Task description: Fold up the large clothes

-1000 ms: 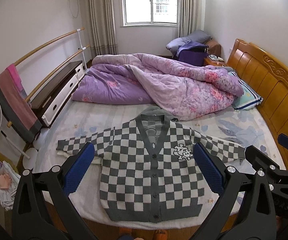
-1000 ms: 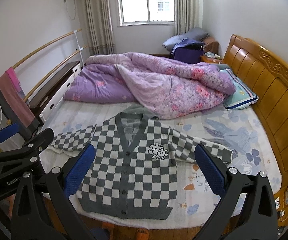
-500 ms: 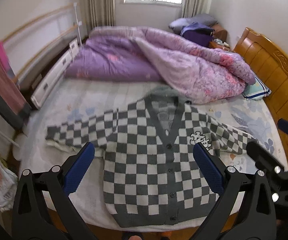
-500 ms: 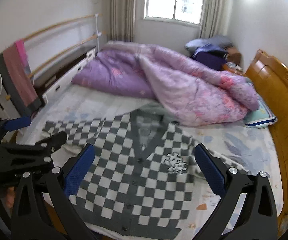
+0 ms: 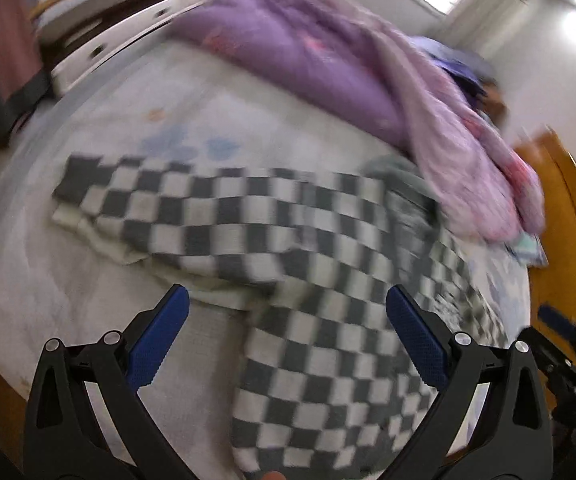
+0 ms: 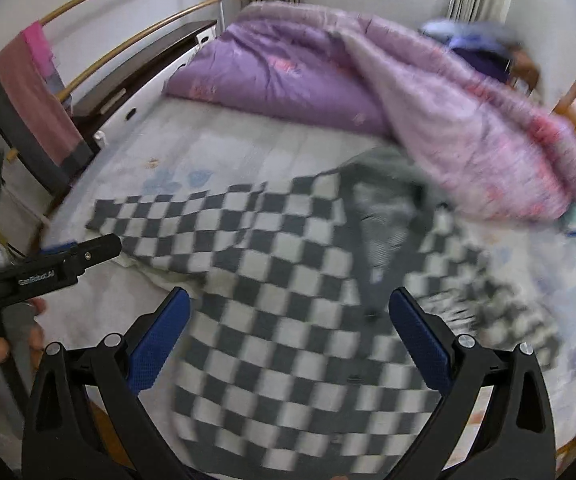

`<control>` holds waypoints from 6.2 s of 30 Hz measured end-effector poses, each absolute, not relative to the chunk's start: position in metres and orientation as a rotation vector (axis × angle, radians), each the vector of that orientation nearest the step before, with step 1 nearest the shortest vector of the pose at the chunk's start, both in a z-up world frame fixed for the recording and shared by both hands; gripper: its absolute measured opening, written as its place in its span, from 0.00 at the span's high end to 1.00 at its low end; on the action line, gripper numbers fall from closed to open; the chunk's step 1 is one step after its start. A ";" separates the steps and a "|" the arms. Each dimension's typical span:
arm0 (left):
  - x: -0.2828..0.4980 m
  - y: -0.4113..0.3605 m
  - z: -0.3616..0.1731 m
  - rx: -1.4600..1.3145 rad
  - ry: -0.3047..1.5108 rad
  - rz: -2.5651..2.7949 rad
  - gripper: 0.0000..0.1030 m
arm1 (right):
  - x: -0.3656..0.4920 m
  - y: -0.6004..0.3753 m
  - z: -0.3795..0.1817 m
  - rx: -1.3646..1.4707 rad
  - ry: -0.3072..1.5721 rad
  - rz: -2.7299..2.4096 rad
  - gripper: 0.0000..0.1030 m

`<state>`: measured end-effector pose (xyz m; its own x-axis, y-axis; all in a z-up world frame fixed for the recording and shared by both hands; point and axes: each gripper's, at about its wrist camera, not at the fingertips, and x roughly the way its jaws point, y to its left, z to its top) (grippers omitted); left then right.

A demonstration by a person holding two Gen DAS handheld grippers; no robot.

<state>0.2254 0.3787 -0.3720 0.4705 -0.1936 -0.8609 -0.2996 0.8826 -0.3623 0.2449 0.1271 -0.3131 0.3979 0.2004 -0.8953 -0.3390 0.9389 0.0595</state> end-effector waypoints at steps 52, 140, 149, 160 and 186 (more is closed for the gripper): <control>0.301 0.514 -0.363 -0.706 0.681 0.180 0.91 | 0.390 0.168 -0.618 0.345 1.559 0.517 0.94; 0.331 0.252 -0.534 -0.436 1.280 -0.110 0.30 | 0.324 -0.125 -0.458 0.517 0.946 0.094 0.91; 0.316 0.249 -0.529 -0.402 1.271 -0.125 0.29 | 0.289 -0.296 -0.399 0.577 0.743 -0.206 0.92; 0.332 0.172 -0.517 -0.440 1.287 -0.204 0.29 | 0.288 -0.306 -0.368 0.162 0.767 -0.187 0.92; 0.461 -0.159 -0.475 -0.147 1.439 -0.569 0.27 | 0.299 -0.270 -0.438 0.168 0.920 0.146 0.92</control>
